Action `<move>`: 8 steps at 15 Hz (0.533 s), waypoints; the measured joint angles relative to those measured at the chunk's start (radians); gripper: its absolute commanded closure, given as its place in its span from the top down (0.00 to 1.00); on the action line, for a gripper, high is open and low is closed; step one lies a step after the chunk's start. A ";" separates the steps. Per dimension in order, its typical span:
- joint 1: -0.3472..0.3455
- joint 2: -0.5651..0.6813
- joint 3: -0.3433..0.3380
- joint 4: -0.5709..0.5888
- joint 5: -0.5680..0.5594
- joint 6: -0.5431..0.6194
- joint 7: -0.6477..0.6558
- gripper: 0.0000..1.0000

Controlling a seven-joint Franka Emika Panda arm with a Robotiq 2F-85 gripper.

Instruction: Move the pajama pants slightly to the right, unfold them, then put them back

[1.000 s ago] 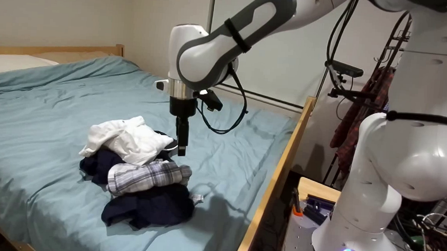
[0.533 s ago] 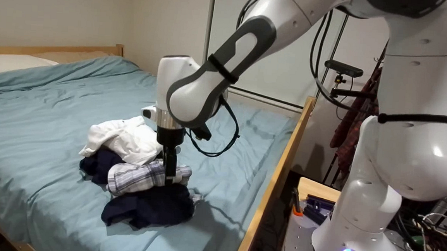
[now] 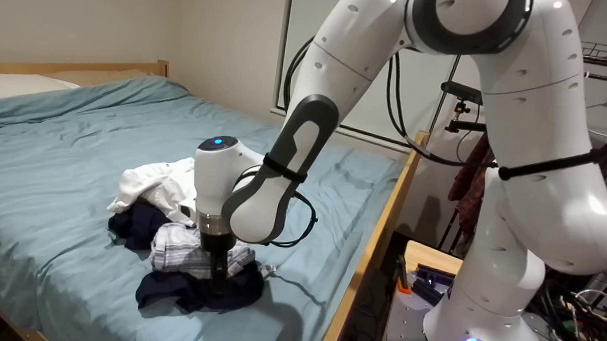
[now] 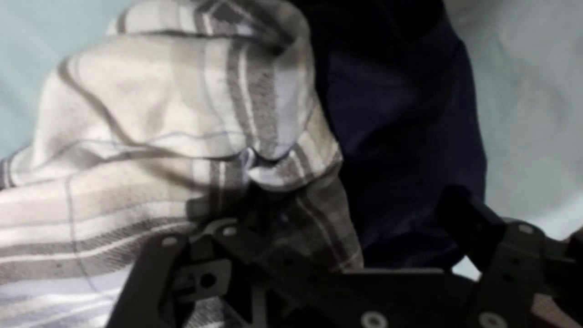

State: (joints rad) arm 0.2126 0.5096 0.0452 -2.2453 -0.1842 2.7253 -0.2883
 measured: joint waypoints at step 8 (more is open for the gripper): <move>0.190 0.015 -0.168 0.091 -0.226 -0.097 0.349 0.73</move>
State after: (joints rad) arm 0.4030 0.5245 -0.1226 -2.1548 -0.4098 2.6280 0.0602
